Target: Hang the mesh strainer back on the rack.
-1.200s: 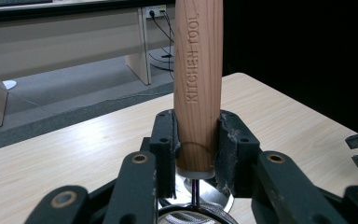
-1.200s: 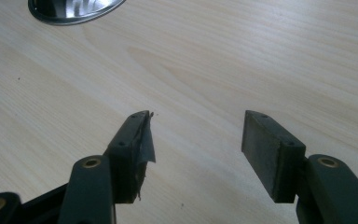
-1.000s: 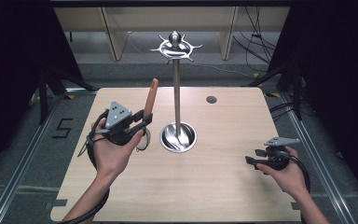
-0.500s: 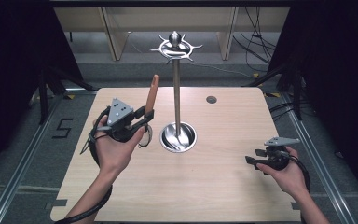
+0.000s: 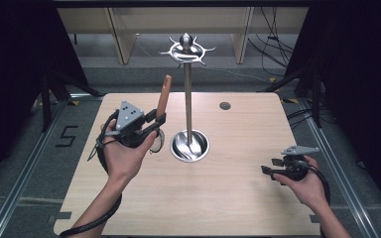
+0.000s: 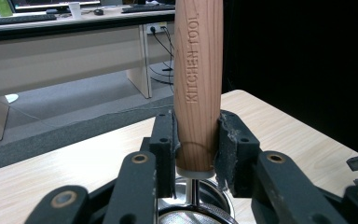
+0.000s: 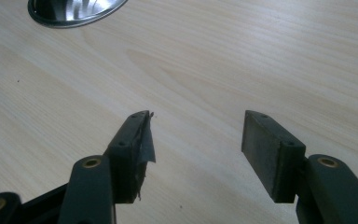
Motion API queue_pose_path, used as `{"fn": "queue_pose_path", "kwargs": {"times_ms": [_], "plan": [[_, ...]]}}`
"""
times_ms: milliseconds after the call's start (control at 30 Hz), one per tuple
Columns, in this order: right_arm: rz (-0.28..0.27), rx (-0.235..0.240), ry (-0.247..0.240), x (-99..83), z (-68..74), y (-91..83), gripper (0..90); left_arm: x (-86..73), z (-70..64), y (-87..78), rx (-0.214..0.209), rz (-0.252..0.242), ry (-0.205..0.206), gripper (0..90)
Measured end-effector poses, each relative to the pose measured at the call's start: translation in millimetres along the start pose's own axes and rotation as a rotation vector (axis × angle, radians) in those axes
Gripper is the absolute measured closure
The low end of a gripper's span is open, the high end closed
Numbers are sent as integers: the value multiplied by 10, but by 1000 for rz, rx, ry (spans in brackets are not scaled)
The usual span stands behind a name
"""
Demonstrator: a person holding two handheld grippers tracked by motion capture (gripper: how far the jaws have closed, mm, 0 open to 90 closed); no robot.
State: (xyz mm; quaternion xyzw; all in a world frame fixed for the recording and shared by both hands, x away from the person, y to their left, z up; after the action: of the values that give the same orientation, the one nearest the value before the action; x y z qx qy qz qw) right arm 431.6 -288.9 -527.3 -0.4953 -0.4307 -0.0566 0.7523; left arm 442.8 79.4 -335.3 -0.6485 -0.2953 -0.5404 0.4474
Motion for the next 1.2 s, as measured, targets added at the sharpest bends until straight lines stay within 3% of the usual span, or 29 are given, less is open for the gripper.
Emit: {"fn": "queue_pose_path", "kwargs": {"times_ms": [433,667,700,1100,1133,1200], "plan": [[-1,4,0,1,4,5,430,106,-3,2,5,-33,-9,686],[-2,6,2,1,5,9,430,152,-18,-15,9,-57,12,686],[3,6,0,-2,4,6,430,155,-42,-20,4,-56,-4,686],[4,5,-2,-3,3,4,430,235,-78,-39,5,-86,-2,686],[3,1,-1,-1,1,0,430,252,-64,-39,12,-95,18,686],[0,-1,-2,0,0,0,430,267,-69,-38,14,-102,16,686]]}}
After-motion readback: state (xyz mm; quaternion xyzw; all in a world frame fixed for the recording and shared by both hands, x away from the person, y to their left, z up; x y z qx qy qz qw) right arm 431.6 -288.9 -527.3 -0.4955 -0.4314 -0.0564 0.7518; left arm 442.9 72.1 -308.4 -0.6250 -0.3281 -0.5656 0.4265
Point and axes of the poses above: each handheld gripper's, and its own axes: y roughly forward along the jaws, x roughly out of its top, z roughly to its left, the point moved 9 cm from there along y, roughly forward along the jaws, and after that the axes turned 5 degrees about x, right-handed, at the moved point
